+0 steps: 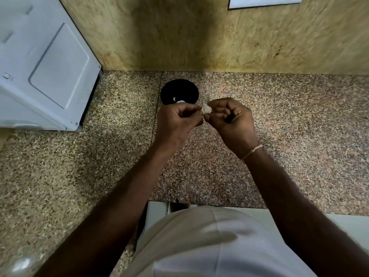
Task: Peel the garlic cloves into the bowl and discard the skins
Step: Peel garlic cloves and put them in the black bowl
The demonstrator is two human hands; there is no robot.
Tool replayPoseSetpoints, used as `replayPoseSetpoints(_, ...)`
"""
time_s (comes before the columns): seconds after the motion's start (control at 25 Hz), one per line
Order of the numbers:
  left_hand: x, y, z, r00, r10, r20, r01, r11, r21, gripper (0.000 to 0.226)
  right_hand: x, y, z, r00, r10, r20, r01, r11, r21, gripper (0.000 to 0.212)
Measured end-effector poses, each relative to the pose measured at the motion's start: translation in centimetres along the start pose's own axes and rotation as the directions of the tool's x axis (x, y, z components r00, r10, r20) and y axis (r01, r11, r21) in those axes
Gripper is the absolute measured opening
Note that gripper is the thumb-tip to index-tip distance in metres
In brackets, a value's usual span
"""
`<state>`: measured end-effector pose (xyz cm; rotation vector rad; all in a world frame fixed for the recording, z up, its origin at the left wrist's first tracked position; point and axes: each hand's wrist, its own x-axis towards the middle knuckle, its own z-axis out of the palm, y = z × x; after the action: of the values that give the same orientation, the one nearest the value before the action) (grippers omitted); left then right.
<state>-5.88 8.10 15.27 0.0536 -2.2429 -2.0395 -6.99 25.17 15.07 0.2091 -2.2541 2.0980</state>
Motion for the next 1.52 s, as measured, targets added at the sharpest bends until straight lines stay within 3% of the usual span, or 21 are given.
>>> replayPoseSetpoints(0.24,0.0,0.1,-0.2,0.999,0.030,-0.012,-0.030,1.000,0.002,0.011,0.3,0.1,-0.1,0.999,-0.034,0.013,0.035,0.998,-0.045,0.031)
replayPoseSetpoints(0.52,-0.2,-0.9,-0.2,0.998,0.012,-0.056,-0.015,0.998,-0.063,0.011,0.1,0.8,0.2,0.999,0.001,0.043,-0.005,0.996,0.089,0.031)
replayPoseSetpoints(0.88,-0.6,-1.9,0.1,0.997,-0.041,-0.065,0.027,0.979,-0.201,0.012,-0.3,1.2,0.2,0.998,0.021,0.067,-0.030,0.990,0.134,0.031)
replayPoseSetpoints(1.12,-0.4,-1.9,-1.0,0.986,-0.167,0.009,0.163,0.948,-0.273,0.012,0.1,1.4,0.0,0.993,-0.032,0.115,0.030,0.999,0.018,0.027)
replayPoseSetpoints(1.52,-0.1,-1.7,-0.6,0.990,-0.143,0.003,0.139,0.955,-0.263,0.008,0.3,1.7,0.1,0.993,-0.058,0.099,0.059,0.998,0.000,0.024)
